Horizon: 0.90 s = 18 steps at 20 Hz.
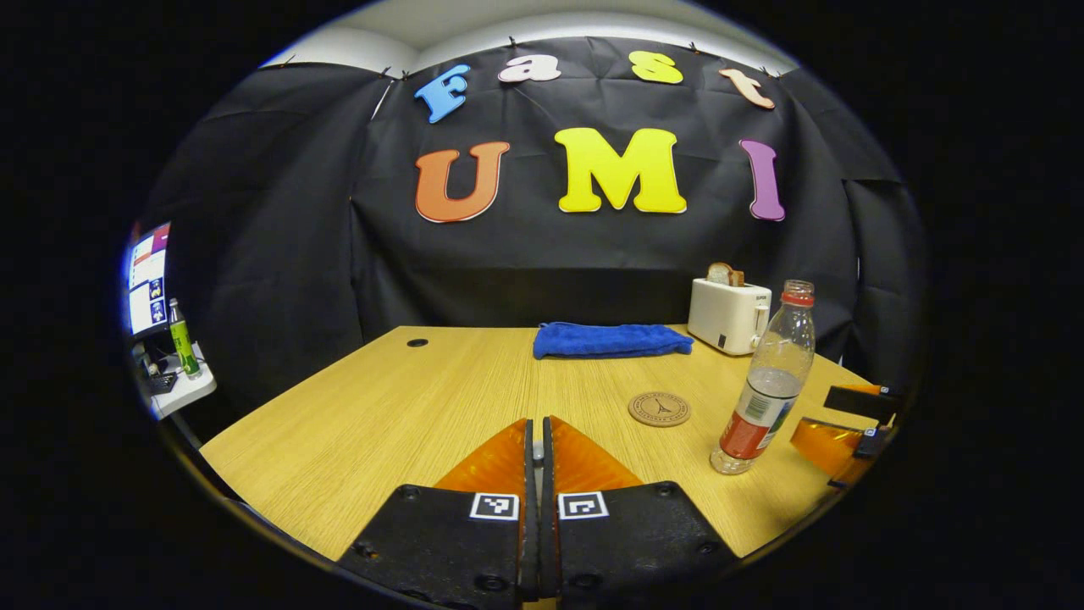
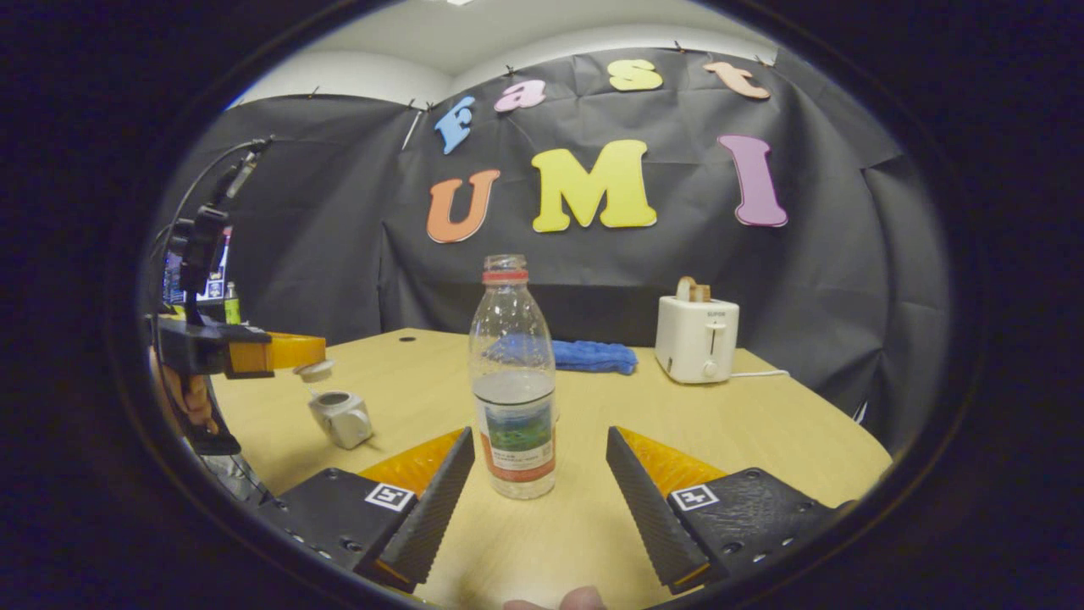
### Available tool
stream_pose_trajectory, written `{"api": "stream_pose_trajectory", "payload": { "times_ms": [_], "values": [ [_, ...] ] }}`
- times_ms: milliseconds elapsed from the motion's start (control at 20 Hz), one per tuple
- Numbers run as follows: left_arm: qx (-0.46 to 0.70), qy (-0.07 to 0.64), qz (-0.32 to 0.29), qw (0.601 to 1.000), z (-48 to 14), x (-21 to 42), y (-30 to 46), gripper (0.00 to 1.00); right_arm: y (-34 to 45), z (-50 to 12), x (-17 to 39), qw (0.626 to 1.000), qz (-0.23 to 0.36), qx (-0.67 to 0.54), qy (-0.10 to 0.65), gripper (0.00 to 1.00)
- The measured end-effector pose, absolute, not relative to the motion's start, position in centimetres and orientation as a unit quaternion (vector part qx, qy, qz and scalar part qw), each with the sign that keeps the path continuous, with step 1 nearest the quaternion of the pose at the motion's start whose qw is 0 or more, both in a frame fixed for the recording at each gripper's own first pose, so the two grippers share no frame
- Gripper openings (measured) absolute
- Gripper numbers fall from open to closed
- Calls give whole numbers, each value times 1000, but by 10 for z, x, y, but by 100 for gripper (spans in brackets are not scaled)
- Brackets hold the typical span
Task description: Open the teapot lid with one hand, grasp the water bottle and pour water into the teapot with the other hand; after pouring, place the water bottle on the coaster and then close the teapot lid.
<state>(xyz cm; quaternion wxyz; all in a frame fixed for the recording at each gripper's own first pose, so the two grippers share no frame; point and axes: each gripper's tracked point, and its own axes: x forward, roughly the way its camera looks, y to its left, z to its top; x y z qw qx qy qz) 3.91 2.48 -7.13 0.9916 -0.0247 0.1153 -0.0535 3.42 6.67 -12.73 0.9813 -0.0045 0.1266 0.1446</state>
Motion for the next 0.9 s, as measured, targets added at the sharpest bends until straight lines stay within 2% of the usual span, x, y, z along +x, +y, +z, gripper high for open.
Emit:
{"api": "stream_pose_trajectory", "payload": {
  "times_ms": [600, 750, 900],
  "values": [
    [-36, 95, -30, 994, -65, 12, 49, 3, 98, -134, 80, 981, 139, 16, 138, 96],
    [-39, 94, -28, 994, -66, 10, 55, 3, 99, -132, 83, 982, 131, 10, 137, 83],
    [-44, 89, -23, 995, -65, 7, 62, 3, 103, -119, 79, 984, 132, -7, 121, 75]
  ]
}}
